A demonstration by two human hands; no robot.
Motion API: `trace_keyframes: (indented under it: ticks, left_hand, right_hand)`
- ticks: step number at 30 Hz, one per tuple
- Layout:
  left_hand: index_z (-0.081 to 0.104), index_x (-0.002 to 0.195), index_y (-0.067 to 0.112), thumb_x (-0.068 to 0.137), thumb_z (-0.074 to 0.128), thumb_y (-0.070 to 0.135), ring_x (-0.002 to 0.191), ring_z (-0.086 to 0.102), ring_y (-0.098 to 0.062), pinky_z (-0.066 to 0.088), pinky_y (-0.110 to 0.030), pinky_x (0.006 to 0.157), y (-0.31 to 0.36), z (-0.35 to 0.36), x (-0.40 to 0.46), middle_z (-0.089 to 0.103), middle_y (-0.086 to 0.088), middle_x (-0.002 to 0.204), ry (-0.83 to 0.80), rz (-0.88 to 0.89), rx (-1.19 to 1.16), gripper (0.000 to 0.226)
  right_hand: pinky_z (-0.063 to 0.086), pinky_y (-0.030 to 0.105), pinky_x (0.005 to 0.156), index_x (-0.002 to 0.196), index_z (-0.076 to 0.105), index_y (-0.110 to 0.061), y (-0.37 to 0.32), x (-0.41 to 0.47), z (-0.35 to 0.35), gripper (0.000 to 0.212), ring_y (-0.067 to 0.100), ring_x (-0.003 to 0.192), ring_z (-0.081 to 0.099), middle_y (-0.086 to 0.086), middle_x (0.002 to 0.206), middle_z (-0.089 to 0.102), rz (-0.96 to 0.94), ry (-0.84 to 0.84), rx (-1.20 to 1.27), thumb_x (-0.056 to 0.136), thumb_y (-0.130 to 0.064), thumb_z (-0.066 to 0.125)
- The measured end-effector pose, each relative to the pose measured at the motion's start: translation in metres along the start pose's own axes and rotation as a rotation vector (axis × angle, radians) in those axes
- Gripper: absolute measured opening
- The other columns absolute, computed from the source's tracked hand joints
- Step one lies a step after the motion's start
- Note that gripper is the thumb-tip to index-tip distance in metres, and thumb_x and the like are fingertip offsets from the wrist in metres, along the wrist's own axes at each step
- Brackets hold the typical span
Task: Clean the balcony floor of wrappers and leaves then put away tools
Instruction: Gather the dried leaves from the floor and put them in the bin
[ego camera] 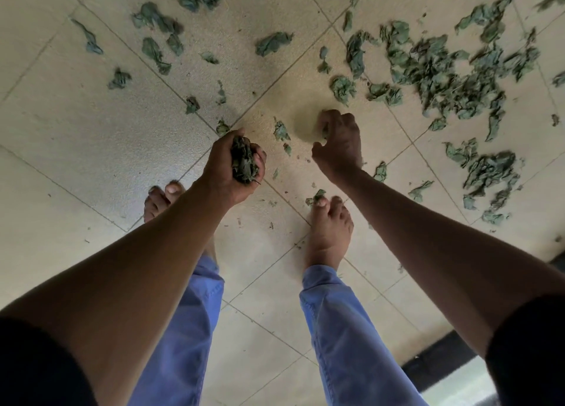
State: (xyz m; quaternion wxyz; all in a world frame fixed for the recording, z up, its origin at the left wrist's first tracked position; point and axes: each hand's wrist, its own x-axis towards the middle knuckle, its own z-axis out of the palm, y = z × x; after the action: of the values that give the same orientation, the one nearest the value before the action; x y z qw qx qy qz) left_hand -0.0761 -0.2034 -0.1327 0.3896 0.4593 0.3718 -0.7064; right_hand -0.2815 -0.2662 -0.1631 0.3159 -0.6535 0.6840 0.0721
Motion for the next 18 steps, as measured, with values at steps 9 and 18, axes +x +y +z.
trace_keyframes:
  ticks: [9,18]
  left_hand:
    - [0.057,0.069,0.017,0.096,0.063,0.032,0.062,0.063,-0.012,0.051,-0.017,0.05,0.031,-0.035,-0.024,0.059,0.001,0.068,0.037,0.047,-0.044,0.032]
    - [0.055,0.068,0.017,0.097,0.062,0.032,0.058,0.062,-0.01,0.051,-0.018,0.047,0.06,-0.054,-0.039,0.058,0.002,0.065,0.014,0.064,-0.128,0.033]
  right_hand:
    - [0.051,0.037,0.08,0.132,0.054,-0.01,-0.059,-0.006,0.041,0.066,0.034,0.106,0.053,0.018,0.123,0.049,-0.328,-0.096,-0.018,0.07,0.008,0.067]
    - [0.054,0.042,0.077,0.123,0.058,-0.006,-0.122,0.006,0.073,0.05,0.036,0.092,0.058,0.018,0.113,0.054,-0.388,-0.047,0.036,0.077,0.013,0.052]
